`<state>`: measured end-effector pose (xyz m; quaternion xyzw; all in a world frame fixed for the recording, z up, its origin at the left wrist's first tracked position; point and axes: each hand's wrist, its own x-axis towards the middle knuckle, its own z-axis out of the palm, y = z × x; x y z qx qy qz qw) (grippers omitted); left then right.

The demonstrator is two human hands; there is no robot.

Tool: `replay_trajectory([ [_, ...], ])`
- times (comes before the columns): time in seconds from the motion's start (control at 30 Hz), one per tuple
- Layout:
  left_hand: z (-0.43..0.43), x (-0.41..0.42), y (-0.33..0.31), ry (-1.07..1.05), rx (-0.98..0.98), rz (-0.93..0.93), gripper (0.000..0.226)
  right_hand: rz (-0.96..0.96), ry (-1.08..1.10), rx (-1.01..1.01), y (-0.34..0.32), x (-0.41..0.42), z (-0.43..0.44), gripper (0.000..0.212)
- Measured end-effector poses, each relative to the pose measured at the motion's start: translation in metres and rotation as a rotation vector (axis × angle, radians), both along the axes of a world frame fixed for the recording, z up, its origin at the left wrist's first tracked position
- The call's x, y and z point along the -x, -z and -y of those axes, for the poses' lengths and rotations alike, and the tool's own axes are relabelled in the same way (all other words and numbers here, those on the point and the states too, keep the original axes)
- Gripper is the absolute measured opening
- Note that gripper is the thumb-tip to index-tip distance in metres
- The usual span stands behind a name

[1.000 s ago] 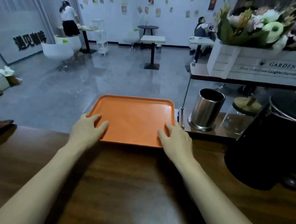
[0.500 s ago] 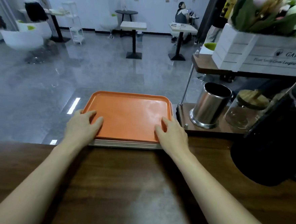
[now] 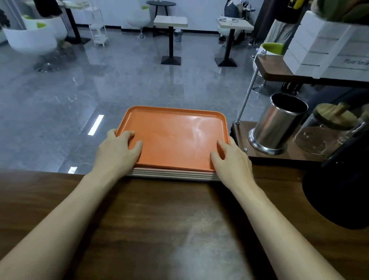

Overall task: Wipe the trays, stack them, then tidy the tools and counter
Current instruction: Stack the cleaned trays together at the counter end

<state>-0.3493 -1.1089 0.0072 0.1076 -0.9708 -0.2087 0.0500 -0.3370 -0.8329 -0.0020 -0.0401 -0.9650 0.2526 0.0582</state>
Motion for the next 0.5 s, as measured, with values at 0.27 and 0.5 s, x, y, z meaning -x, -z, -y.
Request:
replay_trajectory([
  [0.27,-0.004,-0.007,0.009,-0.004,0.016,0.014,0.054,0.061,-0.031,-0.089,-0.008,-0.008,-0.009,0.049],
  [0.5,-0.003,0.023,0.001,0.124,0.191,-0.049,0.053,-0.014,-0.126,-0.345,-0.023,0.031,0.002,0.042],
])
